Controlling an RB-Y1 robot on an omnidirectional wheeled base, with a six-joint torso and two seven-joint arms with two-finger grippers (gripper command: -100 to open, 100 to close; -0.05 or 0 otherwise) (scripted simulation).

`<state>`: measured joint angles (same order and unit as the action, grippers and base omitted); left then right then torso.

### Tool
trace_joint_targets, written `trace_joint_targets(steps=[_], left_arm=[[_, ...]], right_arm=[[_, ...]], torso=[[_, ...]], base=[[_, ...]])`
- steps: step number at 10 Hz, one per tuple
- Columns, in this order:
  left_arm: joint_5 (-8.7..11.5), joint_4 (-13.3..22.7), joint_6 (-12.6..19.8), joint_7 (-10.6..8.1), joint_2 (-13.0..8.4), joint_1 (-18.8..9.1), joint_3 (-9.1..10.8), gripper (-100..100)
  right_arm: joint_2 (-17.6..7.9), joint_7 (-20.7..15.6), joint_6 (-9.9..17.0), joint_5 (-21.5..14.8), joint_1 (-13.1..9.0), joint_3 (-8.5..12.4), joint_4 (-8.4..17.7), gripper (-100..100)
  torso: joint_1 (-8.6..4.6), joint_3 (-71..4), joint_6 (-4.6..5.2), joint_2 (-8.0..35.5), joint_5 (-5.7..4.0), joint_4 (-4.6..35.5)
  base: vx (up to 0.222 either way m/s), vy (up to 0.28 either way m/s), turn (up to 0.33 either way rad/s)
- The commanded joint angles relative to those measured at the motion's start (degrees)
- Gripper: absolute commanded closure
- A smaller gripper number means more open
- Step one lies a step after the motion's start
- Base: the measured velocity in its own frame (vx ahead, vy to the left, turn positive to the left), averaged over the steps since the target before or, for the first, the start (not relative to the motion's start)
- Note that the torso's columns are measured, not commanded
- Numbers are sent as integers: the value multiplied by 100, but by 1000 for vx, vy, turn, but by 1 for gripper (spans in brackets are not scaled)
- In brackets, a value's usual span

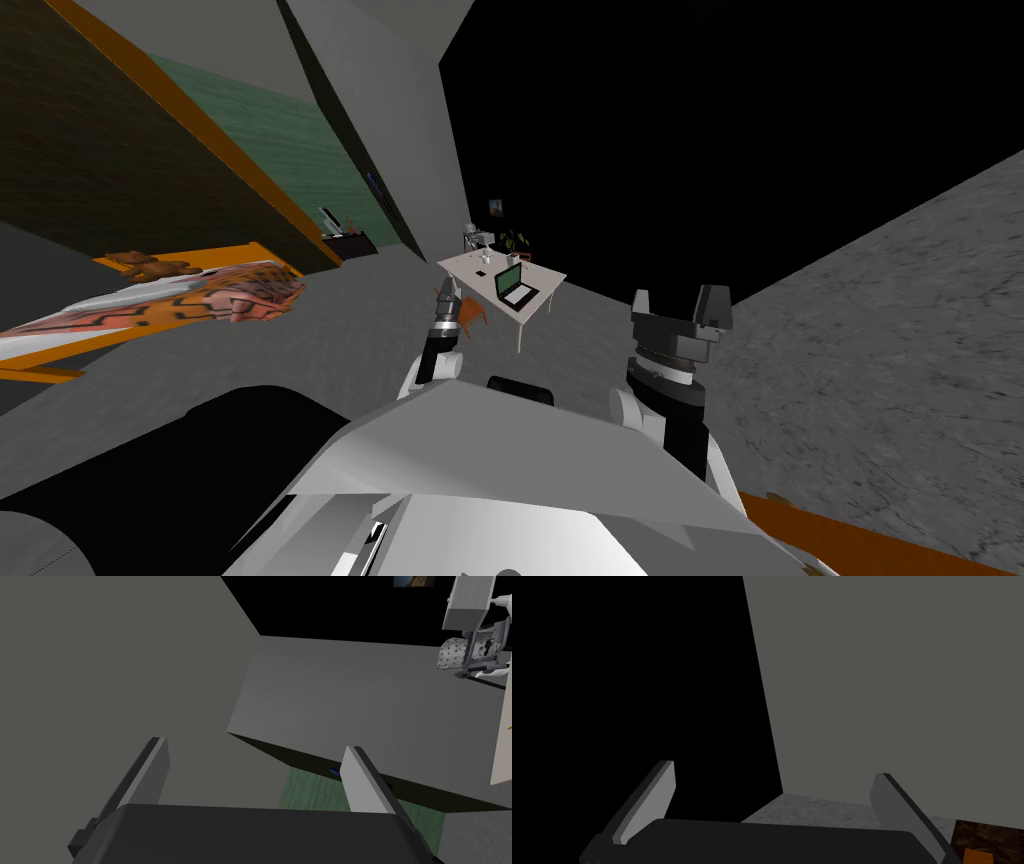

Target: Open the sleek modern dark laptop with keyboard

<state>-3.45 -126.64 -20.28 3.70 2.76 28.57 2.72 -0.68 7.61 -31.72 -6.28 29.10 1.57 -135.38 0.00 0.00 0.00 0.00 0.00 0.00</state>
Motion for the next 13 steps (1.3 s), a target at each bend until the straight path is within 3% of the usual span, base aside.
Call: trace_joint_targets(steps=[1,9,10,13], left_arm=[[0,0,0,0,0,0,0,0],[0,-2,-1,0,0,0,0,0],[-18,26,22,9,-262,-16,-9,-100],[-83,128,103,42,-738,-74,-43,-100]], right_arm=[[0,0,0,0,0,0,0,0],[0,0,-1,0,0,0,-2,0],[0,0,-1,0,0,0,-2,0],[0,0,0,0,1,0,1,0]], torso=[[0,-467,0,232,0,235],[0,-7073,0,3539,0,3537],[0,-7919,0,3962,0,3960],[8,-8458,0,4212,3,4219]], base=[[0,0,0],[0,0,0],[18,11,-43],[43,35,-70]])
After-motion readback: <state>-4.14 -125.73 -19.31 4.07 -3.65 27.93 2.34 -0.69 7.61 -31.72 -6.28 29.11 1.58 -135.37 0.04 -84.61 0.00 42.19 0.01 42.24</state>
